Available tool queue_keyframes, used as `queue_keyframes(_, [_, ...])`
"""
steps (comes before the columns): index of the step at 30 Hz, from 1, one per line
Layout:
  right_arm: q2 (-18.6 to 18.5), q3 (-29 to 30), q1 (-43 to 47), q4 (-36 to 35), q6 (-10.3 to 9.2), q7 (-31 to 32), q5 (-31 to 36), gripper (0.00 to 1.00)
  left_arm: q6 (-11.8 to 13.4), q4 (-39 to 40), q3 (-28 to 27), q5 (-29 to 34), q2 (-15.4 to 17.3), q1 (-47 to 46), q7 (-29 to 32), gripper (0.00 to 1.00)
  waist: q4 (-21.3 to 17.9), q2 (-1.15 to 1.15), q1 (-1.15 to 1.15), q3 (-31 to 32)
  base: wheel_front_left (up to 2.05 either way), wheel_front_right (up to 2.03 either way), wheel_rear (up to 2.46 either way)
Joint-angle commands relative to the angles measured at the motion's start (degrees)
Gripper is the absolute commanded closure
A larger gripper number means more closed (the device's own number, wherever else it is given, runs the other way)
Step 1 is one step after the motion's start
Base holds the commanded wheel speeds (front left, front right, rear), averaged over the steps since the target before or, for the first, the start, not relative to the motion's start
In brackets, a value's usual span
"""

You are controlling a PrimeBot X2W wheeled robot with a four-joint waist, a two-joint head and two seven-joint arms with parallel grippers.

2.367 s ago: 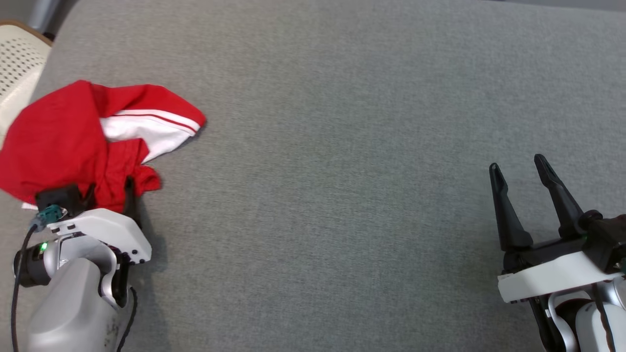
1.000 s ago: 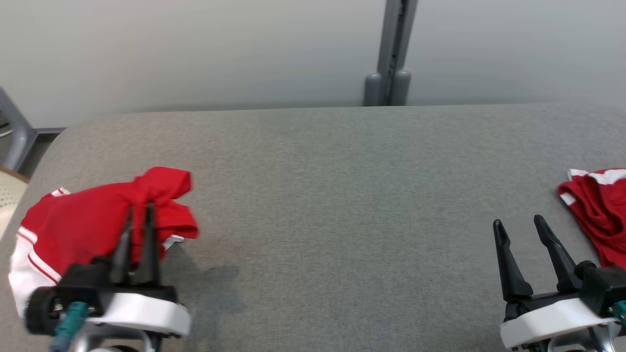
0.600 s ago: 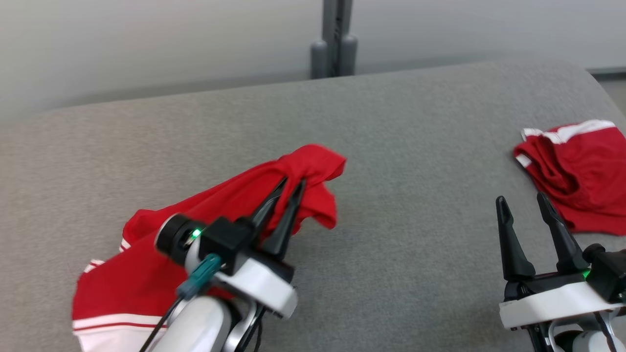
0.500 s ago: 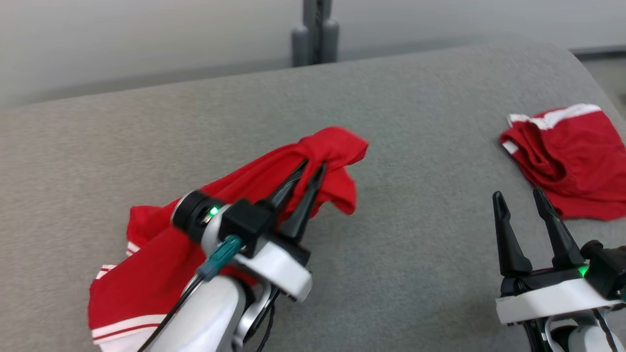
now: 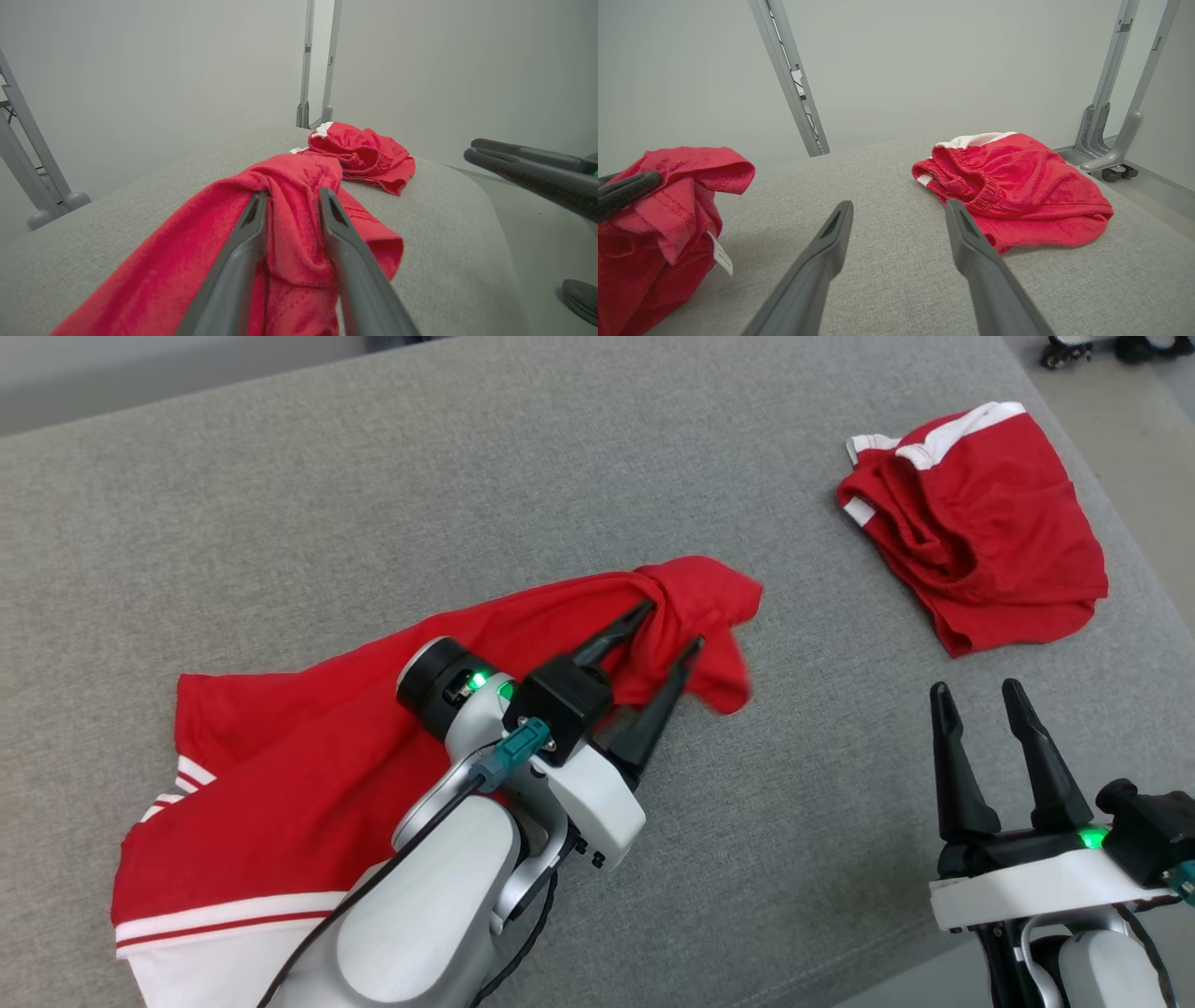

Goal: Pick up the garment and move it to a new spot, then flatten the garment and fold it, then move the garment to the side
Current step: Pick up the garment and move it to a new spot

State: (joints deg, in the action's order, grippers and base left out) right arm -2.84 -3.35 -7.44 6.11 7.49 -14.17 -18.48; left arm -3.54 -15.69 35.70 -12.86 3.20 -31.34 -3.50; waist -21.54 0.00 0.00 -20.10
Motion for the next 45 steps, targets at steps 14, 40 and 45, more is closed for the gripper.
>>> queue_keyframes(14, [-0.20, 2.94, 0.25, 0.72, 0.01, -0.26, 3.92, 0.00, 4.07, 0.13, -2.47, -2.82, 2.09, 4.71, -7.65, 0.00, 8.71, 0.00, 0.00, 4.78, 0.00, 0.00, 0.00])
queue_keyframes(40, [-0.21, 4.09, 7.49, -3.22, 0.01, 6.91, 7.98, 0.00, 13.65, 9.27, -24.44, -7.76, 13.34, 28.65, -11.64, 0.00, 20.29, 0.00, 0.00, 16.50, 0.00, 0.00, 0.00])
queue_keyframes(45, [-0.20, 3.76, 9.21, -3.08, 0.01, 7.61, 8.45, 0.00, 12.93, 10.06, -23.82, -7.74, 13.04, 32.20, -11.64, 0.00, 20.41, 0.00, 0.00, 18.83, 0.00, 0.00, 0.00])
